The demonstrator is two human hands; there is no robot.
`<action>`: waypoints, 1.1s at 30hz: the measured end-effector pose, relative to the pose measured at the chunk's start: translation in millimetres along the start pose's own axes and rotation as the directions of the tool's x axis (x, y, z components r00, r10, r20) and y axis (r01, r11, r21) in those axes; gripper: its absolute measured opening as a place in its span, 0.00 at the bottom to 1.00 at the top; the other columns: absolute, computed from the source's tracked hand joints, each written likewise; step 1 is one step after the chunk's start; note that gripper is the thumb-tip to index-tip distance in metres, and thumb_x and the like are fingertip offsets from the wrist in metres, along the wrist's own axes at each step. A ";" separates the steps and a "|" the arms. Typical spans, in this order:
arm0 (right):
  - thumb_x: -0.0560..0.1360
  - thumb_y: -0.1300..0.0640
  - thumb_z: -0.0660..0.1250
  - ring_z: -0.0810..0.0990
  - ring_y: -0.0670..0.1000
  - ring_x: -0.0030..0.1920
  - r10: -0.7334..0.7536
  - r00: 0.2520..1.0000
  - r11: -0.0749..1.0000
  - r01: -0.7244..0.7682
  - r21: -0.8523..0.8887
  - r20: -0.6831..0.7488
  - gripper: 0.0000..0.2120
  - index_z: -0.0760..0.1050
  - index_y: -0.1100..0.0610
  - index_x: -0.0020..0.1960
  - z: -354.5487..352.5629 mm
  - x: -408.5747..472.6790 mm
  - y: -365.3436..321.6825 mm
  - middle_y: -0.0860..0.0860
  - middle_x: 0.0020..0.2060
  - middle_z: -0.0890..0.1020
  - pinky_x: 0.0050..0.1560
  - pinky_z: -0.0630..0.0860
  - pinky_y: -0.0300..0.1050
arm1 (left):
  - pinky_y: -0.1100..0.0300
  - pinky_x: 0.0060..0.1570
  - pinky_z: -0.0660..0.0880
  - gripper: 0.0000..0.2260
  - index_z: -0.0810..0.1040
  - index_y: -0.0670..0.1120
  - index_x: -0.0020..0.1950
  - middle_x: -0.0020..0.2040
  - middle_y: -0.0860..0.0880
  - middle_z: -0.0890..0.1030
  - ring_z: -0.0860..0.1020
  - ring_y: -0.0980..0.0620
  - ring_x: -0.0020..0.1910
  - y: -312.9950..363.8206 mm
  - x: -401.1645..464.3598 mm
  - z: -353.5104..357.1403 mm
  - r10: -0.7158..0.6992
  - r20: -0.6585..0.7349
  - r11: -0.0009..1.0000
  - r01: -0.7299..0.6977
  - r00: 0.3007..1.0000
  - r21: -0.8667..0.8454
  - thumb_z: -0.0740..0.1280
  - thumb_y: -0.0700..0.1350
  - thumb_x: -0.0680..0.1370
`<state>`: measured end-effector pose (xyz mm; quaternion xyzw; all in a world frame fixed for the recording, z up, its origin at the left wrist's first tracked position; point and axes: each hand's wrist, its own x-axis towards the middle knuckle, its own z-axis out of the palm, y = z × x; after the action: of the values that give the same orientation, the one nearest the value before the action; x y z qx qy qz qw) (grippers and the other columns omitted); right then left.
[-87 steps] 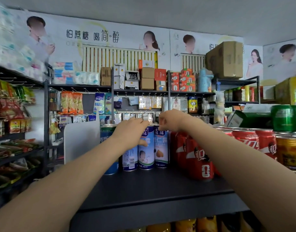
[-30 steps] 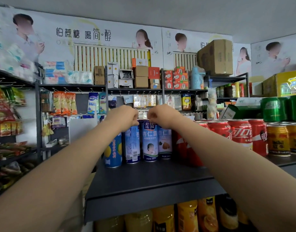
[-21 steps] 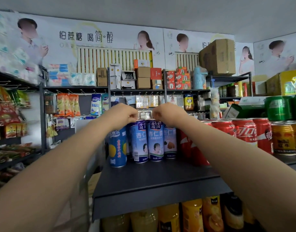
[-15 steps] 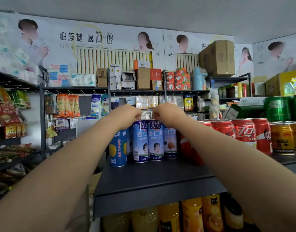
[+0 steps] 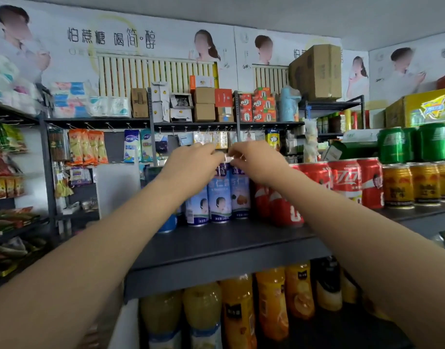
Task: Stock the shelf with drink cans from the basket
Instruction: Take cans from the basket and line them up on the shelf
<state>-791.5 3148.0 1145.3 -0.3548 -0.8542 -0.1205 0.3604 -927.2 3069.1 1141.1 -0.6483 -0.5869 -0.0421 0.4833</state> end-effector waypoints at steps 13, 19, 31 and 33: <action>0.78 0.50 0.62 0.71 0.42 0.29 0.225 0.933 0.968 -0.247 0.046 0.280 0.09 0.76 0.54 0.49 -29.0 -342.0 127.4 0.40 0.28 0.70 0.31 0.72 0.42 | 0.55 0.38 0.71 0.16 0.72 0.47 0.62 0.54 0.46 0.78 0.78 0.44 0.53 295.9 -73.8 -61.2 0.612 0.167 0.774 -0.542 0.773 -0.328 0.53 0.51 0.81; 0.79 0.51 0.60 0.79 0.54 0.39 0.525 0.598 0.796 -0.597 -0.101 0.605 0.11 0.76 0.58 0.53 -4.6 -518.5 230.9 0.53 0.40 0.80 0.40 0.77 0.50 | 0.52 0.40 0.73 0.14 0.70 0.44 0.63 0.57 0.43 0.76 0.78 0.41 0.53 503.8 -131.9 -37.2 0.711 0.378 0.656 -0.366 0.593 -0.660 0.55 0.47 0.81; 0.77 0.55 0.61 0.75 0.59 0.60 0.616 -0.069 0.428 -0.807 -0.407 0.785 0.14 0.73 0.59 0.60 51.5 -850.3 335.2 0.59 0.60 0.76 0.57 0.73 0.49 | 0.51 0.51 0.73 0.14 0.72 0.44 0.59 0.60 0.43 0.72 0.75 0.41 0.58 788.6 -276.5 24.9 0.815 0.545 0.546 0.053 0.195 -0.836 0.58 0.50 0.79; 0.77 0.56 0.60 0.75 0.59 0.61 0.612 -0.150 0.359 -0.822 -0.442 0.776 0.15 0.72 0.60 0.61 78.4 -896.1 335.8 0.59 0.61 0.76 0.57 0.73 0.48 | 0.52 0.50 0.73 0.12 0.73 0.43 0.57 0.59 0.43 0.73 0.75 0.42 0.57 827.0 -309.1 46.6 0.827 0.546 0.527 0.155 0.133 -0.836 0.58 0.49 0.79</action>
<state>-162.6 2960.4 444.4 -0.7295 -0.5503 0.3926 -0.1043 -383.3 3007.0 447.0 -0.7883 -0.4732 0.2531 -0.3010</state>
